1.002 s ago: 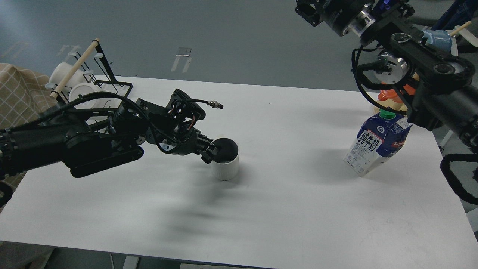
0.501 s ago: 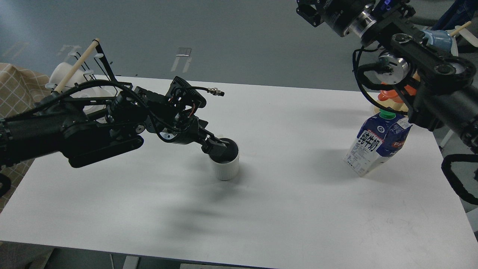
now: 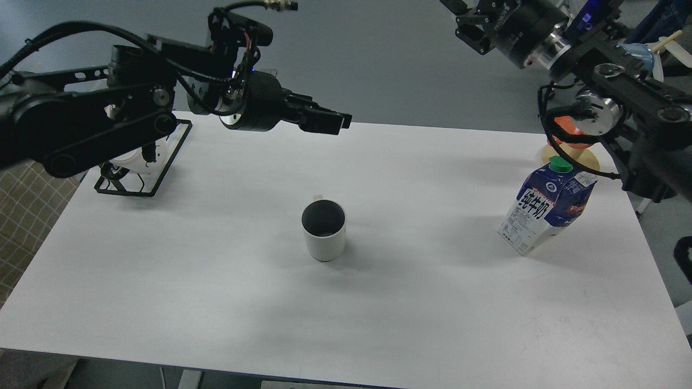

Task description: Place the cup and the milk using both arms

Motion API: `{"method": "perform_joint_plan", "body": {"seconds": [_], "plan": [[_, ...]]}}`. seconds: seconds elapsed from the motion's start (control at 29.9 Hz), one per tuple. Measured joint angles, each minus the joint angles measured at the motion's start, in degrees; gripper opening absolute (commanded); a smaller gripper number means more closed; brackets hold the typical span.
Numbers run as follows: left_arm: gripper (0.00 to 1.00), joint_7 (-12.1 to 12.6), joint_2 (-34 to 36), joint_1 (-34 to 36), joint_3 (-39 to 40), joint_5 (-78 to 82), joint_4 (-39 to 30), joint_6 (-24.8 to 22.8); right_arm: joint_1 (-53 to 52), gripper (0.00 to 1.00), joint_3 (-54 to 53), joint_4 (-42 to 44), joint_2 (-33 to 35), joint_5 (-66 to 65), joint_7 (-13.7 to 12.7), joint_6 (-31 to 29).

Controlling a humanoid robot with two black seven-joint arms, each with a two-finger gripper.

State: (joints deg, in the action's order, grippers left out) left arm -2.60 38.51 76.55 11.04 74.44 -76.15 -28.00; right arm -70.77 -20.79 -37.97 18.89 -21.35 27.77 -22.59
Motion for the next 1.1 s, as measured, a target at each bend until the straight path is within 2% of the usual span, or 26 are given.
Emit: {"method": "perform_joint_plan", "body": {"seconds": [0.17,0.4,0.53,0.67,0.77,0.87,1.1], "plan": [[0.96,2.41,0.79,-2.1,10.61,-9.62,4.63,0.0,-1.21,1.0,0.29,-8.79,11.38,-3.75,-0.07,0.4],[0.96,1.9,0.0,-8.31,17.4,-28.25,10.39,0.14,-0.37,1.0,2.45,-22.59,26.28,-17.21,-0.03,2.95],[0.96,1.74,-1.44,-13.07,21.87,-42.2,10.5,7.98,0.73,1.0,3.23,-33.09,37.74,-23.23,0.08,4.93],[0.97,1.73,-3.18,-15.86,25.9,-46.87,10.34,13.96,2.11,1.0,3.37,-42.48,49.0,-31.53,0.18,6.98],[0.97,1.73,-4.92,-17.58,29.8,-47.46,10.32,18.02,4.12,1.0,4.15,-47.38,56.11,-42.97,0.26,11.83],[0.97,1.73,-6.02,-19.11,32.7,-47.5,10.31,20.09,6.42,1.0,5.54,-48.69,59.63,-52.46,0.27,17.84],[0.98,1.73,-6.87,-22.55,35.07,-47.46,9.82,20.63,15.38,1.0,15.29,-48.66,62.88,-67.02,0.23,42.87]]}}
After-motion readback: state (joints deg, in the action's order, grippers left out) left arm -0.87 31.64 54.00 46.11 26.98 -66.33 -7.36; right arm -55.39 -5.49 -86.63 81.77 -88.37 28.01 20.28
